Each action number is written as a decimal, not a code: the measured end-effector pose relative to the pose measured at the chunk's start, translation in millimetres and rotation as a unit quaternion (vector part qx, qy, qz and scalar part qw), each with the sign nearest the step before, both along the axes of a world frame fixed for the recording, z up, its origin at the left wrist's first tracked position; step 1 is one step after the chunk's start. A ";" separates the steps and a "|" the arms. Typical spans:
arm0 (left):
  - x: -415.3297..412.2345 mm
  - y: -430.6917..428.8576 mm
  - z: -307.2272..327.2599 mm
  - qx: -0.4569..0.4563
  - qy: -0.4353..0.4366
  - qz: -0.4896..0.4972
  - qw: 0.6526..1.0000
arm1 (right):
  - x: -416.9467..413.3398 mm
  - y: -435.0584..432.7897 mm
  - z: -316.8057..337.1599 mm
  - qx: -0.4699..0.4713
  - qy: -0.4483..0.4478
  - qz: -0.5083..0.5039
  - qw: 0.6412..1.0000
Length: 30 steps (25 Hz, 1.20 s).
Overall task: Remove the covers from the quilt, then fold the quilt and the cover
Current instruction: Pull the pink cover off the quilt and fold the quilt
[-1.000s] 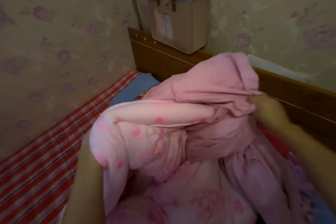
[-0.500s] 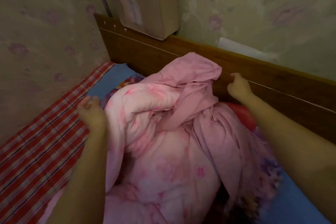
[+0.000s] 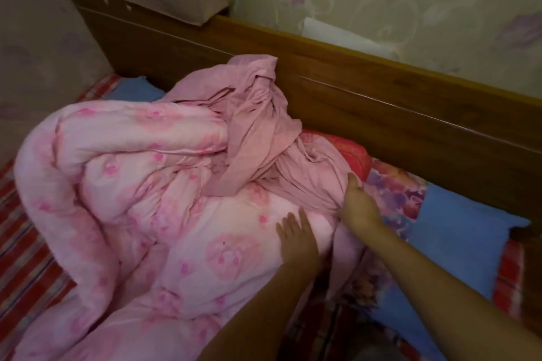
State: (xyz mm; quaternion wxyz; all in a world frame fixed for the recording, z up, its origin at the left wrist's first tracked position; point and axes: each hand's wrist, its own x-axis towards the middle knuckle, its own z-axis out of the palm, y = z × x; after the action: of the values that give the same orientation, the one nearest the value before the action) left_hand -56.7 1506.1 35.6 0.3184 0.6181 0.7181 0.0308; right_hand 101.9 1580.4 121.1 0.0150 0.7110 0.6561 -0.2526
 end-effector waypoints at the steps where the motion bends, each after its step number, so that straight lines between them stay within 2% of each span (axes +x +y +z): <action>1: -12.6 17.3 -0.6 0.045 -0.051 0.025 0.997 | 4.8 5.4 8.7 0.027 -0.018 0.032 0.999; 2: -27.2 32.5 13.5 0.061 -0.062 0.018 0.996 | 11.0 11.3 20.9 0.045 -0.033 0.057 0.997; 4: -70.8 41.1 75.2 0.002 -0.102 0.007 0.995 | 25.8 21.3 51.7 0.082 -0.021 0.083 0.993; 6: -102.9 19.0 142.1 0.073 -0.059 0.020 0.995 | 41.3 42.8 87.6 0.149 0.004 0.082 0.985; 8: -137.1 2.4 198.8 0.067 -0.107 0.003 0.992 | 67.2 85.1 120.4 0.231 -0.010 0.067 0.971; 9: -173.4 -13.4 221.6 0.042 -0.102 0.024 0.994 | 83.8 109.6 136.5 0.266 -0.021 0.055 0.962; 11: -232.7 -45.8 253.5 -0.005 -0.086 0.149 0.985 | 116.8 156.9 157.3 0.312 -0.024 0.018 0.950; 14: -268.0 -68.9 262.3 -0.024 -0.114 0.365 0.924 | 123.5 178.5 149.1 0.269 -0.042 -0.029 0.962; 16: -248.6 -56.1 251.8 -0.003 -0.134 0.428 0.894 | 89.2 159.6 126.6 0.213 -0.026 -0.050 0.975; 18: -240.4 -36.2 228.1 0.024 -0.165 0.470 0.867 | 42.4 114.5 101.7 0.174 0.057 -0.035 0.982; 20: -254.7 -13.9 201.2 0.025 -0.221 0.529 0.819 | -1.3 49.5 70.3 0.101 0.168 -0.005 0.981; 22: -258.2 -4.2 198.9 0.030 -0.227 0.565 0.793 | -34.8 -16.7 28.4 0.005 0.205 0.031 0.978; 24: -254.7 0.4 201.6 0.074 -0.166 0.570 0.801 | -51.5 -60.1 -10.0 -0.069 0.157 0.027 0.985; 26: -247.5 2.4 199.9 0.126 -0.035 0.535 0.834 | -49.1 -71.8 -42.5 -0.076 0.122 -0.033 0.989; 28: -223.1 1.3 197.0 0.233 0.124 0.437 0.860 | -36.5 -61.4 -54.7 -0.041 0.076 -0.035 0.996; 29: -200.9 0.9 192.1 0.296 0.152 0.364 0.870 | -27.6 -56.2 -54.9 -0.047 0.054 -0.017 0.997; 30: -176.1 -0.1 188.8 0.340 0.131 0.284 0.887 | -20.8 -51.1 -53.9 -0.051 0.038 0.017 0.998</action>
State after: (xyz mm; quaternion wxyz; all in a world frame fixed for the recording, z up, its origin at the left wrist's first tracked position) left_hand -232.8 1506.0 224.3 -0.0310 0.4565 0.8436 0.2810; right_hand 81.1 1529.3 67.2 0.0303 0.6879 0.6544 -0.3125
